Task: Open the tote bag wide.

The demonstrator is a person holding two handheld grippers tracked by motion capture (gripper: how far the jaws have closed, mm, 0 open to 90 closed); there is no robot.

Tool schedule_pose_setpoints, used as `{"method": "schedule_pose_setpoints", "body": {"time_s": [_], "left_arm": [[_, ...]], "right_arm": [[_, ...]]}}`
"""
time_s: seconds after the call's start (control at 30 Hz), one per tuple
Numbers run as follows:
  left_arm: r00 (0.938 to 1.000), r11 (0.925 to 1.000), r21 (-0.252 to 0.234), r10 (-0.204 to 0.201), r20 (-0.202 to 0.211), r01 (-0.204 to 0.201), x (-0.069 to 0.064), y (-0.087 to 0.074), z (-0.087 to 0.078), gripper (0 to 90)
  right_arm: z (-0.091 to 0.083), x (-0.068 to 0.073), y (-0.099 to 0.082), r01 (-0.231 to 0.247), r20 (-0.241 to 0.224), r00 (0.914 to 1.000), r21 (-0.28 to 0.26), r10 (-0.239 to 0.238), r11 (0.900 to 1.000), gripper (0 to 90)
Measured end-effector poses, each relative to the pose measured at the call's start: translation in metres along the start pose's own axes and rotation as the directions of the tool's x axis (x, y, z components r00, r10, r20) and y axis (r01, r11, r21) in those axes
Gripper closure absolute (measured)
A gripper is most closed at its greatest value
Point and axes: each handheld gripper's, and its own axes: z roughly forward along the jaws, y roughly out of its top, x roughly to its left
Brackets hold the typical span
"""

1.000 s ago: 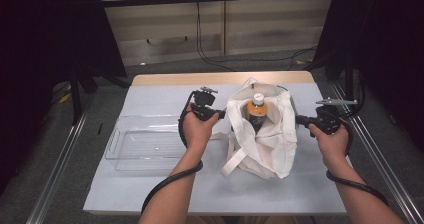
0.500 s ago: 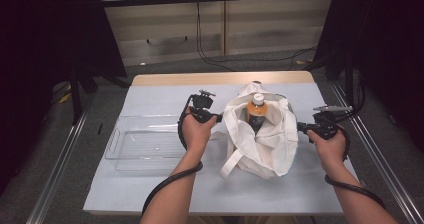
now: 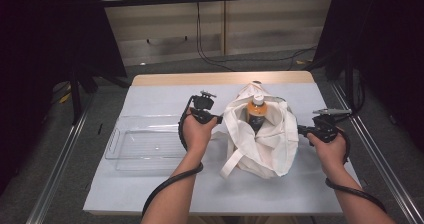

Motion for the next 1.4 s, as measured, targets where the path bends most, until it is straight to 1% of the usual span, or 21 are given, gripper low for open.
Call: {"method": "schedule_pose_setpoints", "body": {"time_s": [0.13, 0.2, 0.23, 0.27, 0.3, 0.43, 0.53, 0.7, 0.8, 0.83, 0.87, 0.9, 0.93, 0.97, 1.07, 1.2, 1.23, 1.27, 1.3, 1.33, 1.4], "left_arm": [[0.9998, 0.9998, -0.015, 0.010, 0.015, -0.010, -0.003, 0.001, 0.000, 88.0], [0.9999, 0.9997, -0.024, 0.005, 0.014, -0.004, -0.005, 0.002, -0.001, 88.1], [0.9998, 0.9997, -0.021, 0.012, 0.014, -0.012, -0.005, 0.003, -0.002, 88.1], [0.9998, 0.9995, -0.032, 0.005, 0.020, -0.004, -0.006, 0.004, -0.003, 88.1], [0.9997, 0.9995, -0.027, 0.018, 0.017, -0.017, -0.006, 0.004, -0.005, 88.1], [0.9996, 0.9991, -0.040, 0.014, 0.024, -0.013, -0.007, 0.007, -0.008, 88.1], [0.9995, 0.9988, -0.045, 0.019, 0.026, -0.018, -0.008, 0.008, -0.009, 88.1], [0.9994, 0.9989, -0.044, 0.019, 0.028, -0.018, -0.009, 0.009, -0.010, 88.0], [0.9994, 0.9988, -0.044, 0.023, 0.026, -0.022, -0.010, 0.009, -0.009, 88.0], [0.9995, 0.9987, -0.048, 0.019, 0.025, -0.018, -0.011, 0.009, -0.009, 88.0], [0.9997, 0.9984, -0.057, 0.002, 0.024, -0.001, -0.012, 0.008, -0.008, 88.0], [0.9996, 0.9982, -0.060, 0.002, 0.027, -0.001, -0.012, 0.008, -0.008, 88.0], [0.9996, 0.9982, -0.060, 0.002, 0.027, -0.001, -0.012, 0.008, -0.008, 88.0], [0.9995, 0.9986, -0.049, 0.018, 0.026, -0.017, -0.011, 0.009, -0.010, 88.0], [0.9995, 0.9987, -0.045, 0.022, 0.023, -0.021, -0.011, 0.009, -0.009, 88.0], [0.9995, 0.9987, -0.046, 0.021, 0.023, -0.020, -0.011, 0.009, -0.009, 88.0], [0.9994, 0.9987, -0.045, 0.025, 0.022, -0.024, -0.010, 0.009, -0.009, 88.1], [0.9998, 0.9987, -0.050, 0.011, 0.019, -0.010, -0.010, 0.008, -0.009, 88.0], [0.9998, 0.9986, -0.052, 0.009, 0.020, -0.008, -0.010, 0.008, -0.009, 88.1], [0.9996, 0.9992, -0.034, 0.022, 0.019, -0.021, -0.008, 0.008, -0.010, 88.1], [0.9998, 0.9990, -0.044, 0.011, 0.018, -0.010, -0.008, 0.007, -0.009, 88.1]], "right_arm": [[-0.002, 0.000, 0.000, -0.014, -0.020, 0.9997, -0.024, 0.014, 0.9996, 88.3], [-0.003, 0.001, 0.002, -0.010, -0.025, 0.9997, -0.035, 0.009, 0.9993, 88.2], [-0.003, 0.002, 0.004, -0.008, -0.024, 0.9997, -0.038, 0.007, 0.9993, 88.1], [-0.004, 0.003, 0.005, -0.007, -0.029, 0.9996, -0.039, 0.006, 0.9992, 88.0], [-0.004, 0.005, 0.007, -0.001, -0.030, 0.9995, -0.045, 0.000, 0.9990, 88.0], [-0.005, 0.009, 0.014, 0.015, -0.032, 0.9994, -0.051, -0.017, 0.9986, 87.2], [-0.007, 0.011, 0.018, 0.013, -0.041, 0.9990, -0.065, -0.016, 0.9978, 84.3], [-0.011, 0.013, 0.027, 0.013, -0.034, 0.9993, -0.080, -0.016, 0.9967, 74.5], [-0.014, 0.015, 0.033, 0.006, -0.031, 0.9995, -0.089, -0.009, 0.9960, 63.4], [-0.014, 0.015, 0.035, 0.011, -0.028, 0.9995, -0.095, -0.014, 0.9954, 61.5], [-0.014, 0.015, 0.037, 0.013, -0.024, 0.9996, -0.096, -0.015, 0.9953, 57.4], [-0.015, 0.016, 0.039, 0.010, -0.019, 0.9998, -0.099, -0.012, 0.9951, 55.8], [-0.015, 0.016, 0.039, 0.010, -0.019, 0.9998, -0.099, -0.012, 0.9951, 55.8], [-0.016, 0.016, 0.045, 0.022, -0.016, 0.9996, -0.107, -0.024, 0.9941, 55.8], [-0.018, 0.018, 0.053, 0.035, -0.008, 0.9993, -0.117, -0.036, 0.9925, 57.0], [-0.019, 0.020, 0.060, 0.059, 0.020, 0.9982, -0.120, -0.057, 0.9910, 71.0], [-0.020, 0.021, 0.061, 0.060, 0.025, 0.9980, -0.123, -0.057, 0.9906, 77.5], [-0.020, 0.020, 0.061, 0.060, 0.026, 0.9980, -0.119, -0.057, 0.9911, 82.7], [-0.020, 0.020, 0.061, 0.052, 0.028, 0.9984, -0.116, -0.049, 0.9919, 86.3], [-0.020, 0.019, 0.060, 0.051, 0.030, 0.9984, -0.117, -0.048, 0.9919, 87.4], [-0.018, 0.017, 0.057, 0.051, 0.033, 0.9983, -0.095, -0.048, 0.9941, 87.9]]}}
